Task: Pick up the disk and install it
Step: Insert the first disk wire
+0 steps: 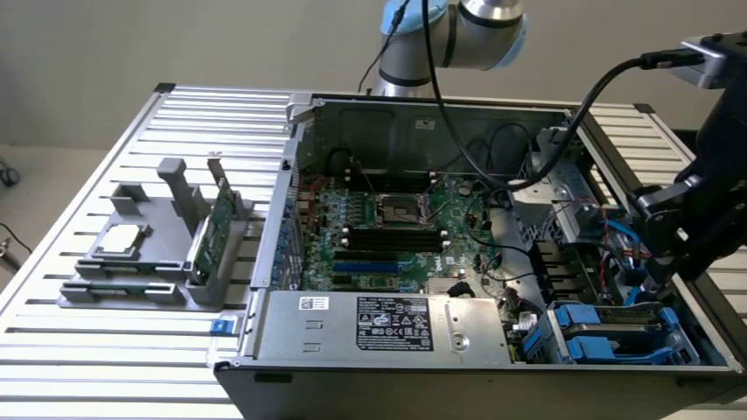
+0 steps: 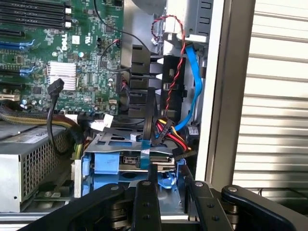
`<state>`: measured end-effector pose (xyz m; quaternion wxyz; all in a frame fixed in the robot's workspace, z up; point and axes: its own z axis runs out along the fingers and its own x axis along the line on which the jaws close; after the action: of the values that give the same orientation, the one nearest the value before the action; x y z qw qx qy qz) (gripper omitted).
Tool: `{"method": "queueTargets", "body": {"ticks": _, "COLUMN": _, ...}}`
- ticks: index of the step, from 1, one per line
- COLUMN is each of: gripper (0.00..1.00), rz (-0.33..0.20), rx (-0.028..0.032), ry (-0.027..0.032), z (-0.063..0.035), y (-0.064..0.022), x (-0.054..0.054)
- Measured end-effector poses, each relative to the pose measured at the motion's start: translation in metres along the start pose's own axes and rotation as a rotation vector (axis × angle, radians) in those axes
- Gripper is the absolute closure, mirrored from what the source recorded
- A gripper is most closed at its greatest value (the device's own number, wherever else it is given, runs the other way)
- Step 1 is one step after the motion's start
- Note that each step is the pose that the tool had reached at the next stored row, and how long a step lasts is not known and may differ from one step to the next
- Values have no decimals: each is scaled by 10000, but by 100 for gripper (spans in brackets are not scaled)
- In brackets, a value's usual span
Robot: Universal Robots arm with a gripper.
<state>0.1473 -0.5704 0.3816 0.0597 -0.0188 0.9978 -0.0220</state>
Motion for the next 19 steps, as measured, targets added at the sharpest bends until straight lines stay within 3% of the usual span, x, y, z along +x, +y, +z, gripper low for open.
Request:
{"method": "queueTargets", "body": {"ticks": 14, "gripper": 69, "rz": 1558, "rx": 23, "ry": 18, "z": 44, "y": 2, "x": 6}}
{"method": "queueTargets", "body": {"ticks": 19, "gripper": 69, "rz": 2056, "rx": -15, "ry": 7, "z": 55, "y": 3, "x": 6}}
